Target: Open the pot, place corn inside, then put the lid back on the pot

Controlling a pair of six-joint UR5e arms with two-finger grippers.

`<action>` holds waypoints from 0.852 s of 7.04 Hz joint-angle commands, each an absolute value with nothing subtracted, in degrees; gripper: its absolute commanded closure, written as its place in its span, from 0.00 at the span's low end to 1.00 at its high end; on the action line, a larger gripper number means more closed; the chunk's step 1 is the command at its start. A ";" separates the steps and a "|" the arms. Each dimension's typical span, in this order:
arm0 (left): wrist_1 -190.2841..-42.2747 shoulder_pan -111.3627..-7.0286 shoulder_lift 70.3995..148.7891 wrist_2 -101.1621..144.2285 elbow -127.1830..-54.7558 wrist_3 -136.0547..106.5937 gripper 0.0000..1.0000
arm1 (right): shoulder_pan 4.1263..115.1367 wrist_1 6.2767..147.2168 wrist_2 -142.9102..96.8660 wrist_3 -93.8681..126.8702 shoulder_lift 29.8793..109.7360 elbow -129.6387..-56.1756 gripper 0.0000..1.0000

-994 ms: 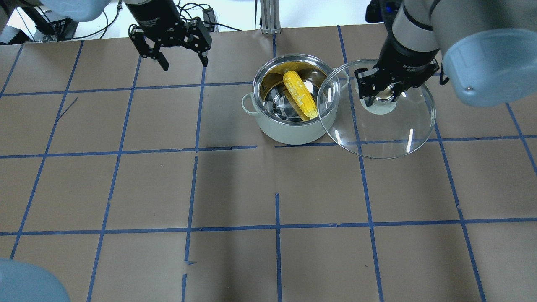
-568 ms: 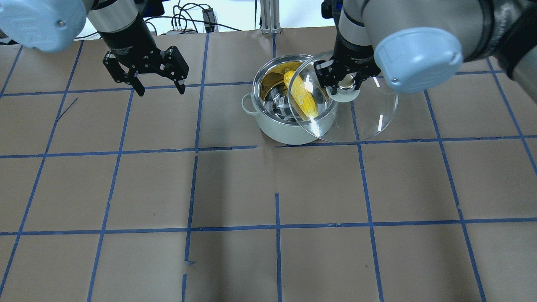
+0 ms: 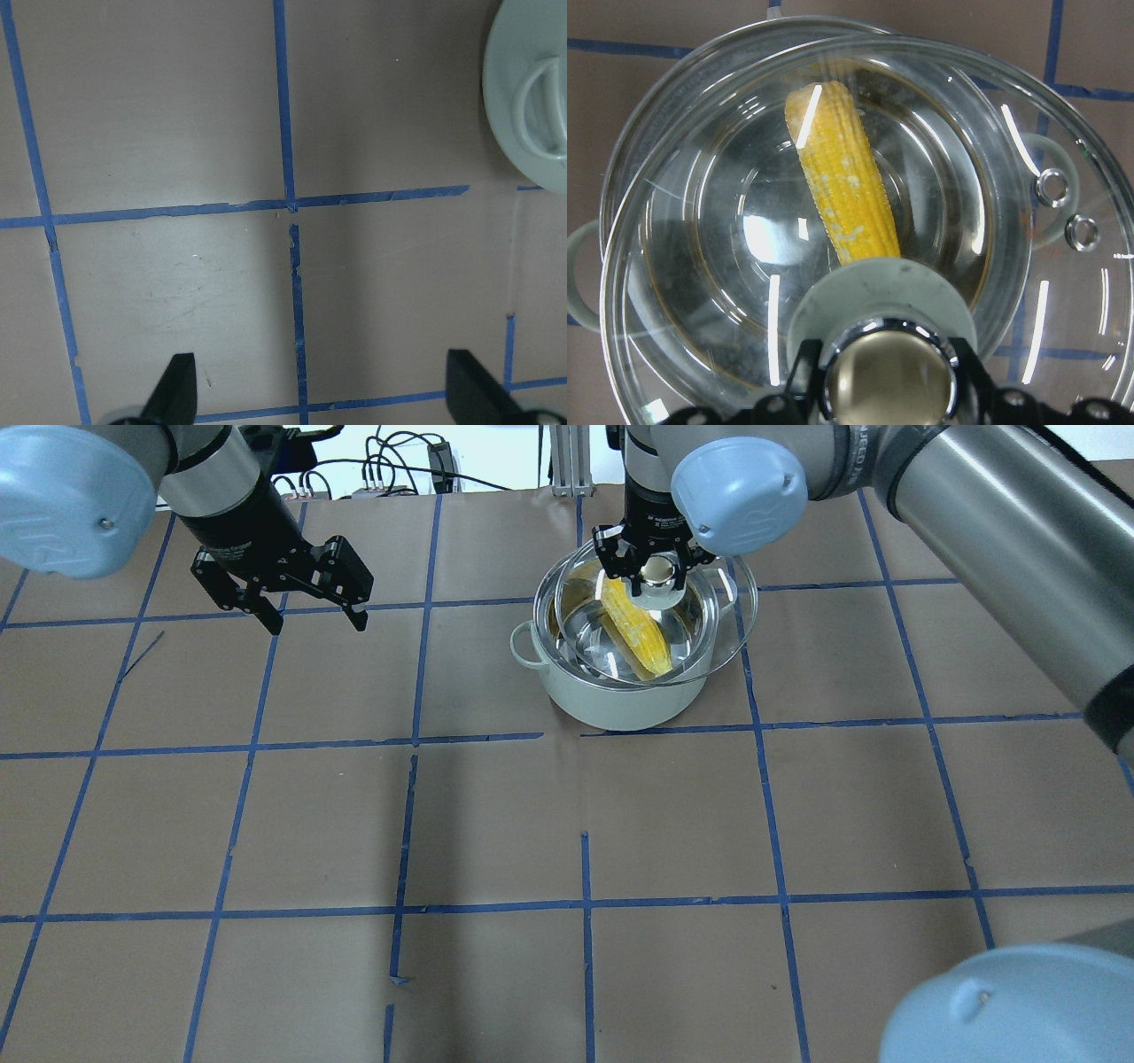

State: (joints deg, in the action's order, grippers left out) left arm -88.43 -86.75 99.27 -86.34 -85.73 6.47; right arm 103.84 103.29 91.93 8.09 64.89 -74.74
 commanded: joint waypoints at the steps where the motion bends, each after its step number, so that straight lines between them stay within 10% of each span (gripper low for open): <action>1: -88.33 -86.84 99.32 -86.39 -85.61 6.94 0.00 | 104.76 103.45 91.05 9.40 62.15 -73.22 0.75; 6: -88.33 -87.18 99.49 -91.41 -85.61 -2.72 0.00 | 105.12 104.85 90.88 9.40 59.94 -71.37 0.76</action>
